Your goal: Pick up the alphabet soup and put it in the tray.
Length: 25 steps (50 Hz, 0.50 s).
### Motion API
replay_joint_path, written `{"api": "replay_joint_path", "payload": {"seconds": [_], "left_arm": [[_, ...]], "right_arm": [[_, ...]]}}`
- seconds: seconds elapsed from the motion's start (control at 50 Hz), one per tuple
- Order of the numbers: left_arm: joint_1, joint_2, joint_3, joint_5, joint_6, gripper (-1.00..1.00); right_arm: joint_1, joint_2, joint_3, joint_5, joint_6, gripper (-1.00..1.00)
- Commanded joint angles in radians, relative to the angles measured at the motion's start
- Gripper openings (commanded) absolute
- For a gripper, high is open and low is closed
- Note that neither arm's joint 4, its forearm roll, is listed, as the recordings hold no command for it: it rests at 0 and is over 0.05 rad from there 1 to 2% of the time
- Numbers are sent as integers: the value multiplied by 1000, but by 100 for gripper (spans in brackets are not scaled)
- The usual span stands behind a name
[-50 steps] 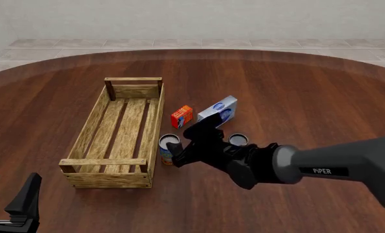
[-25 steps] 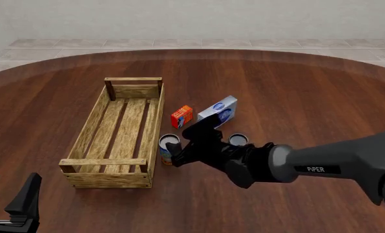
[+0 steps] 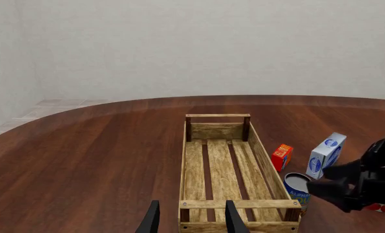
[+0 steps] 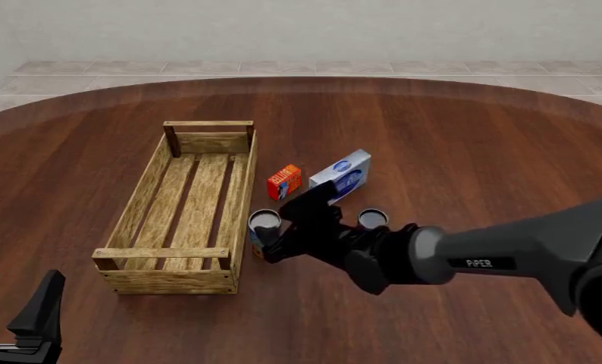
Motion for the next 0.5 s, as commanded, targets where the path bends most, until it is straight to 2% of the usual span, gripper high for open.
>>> {"api": "replay_joint_path", "payload": {"seconds": [0.02, 0.5], "left_arm": [[0, 0, 0, 0, 0, 100], [0, 0, 0, 0, 0, 100]], "right_arm": [[5, 16, -14, 4, 3, 100], [-10, 45, -36, -1, 16, 100]]}}
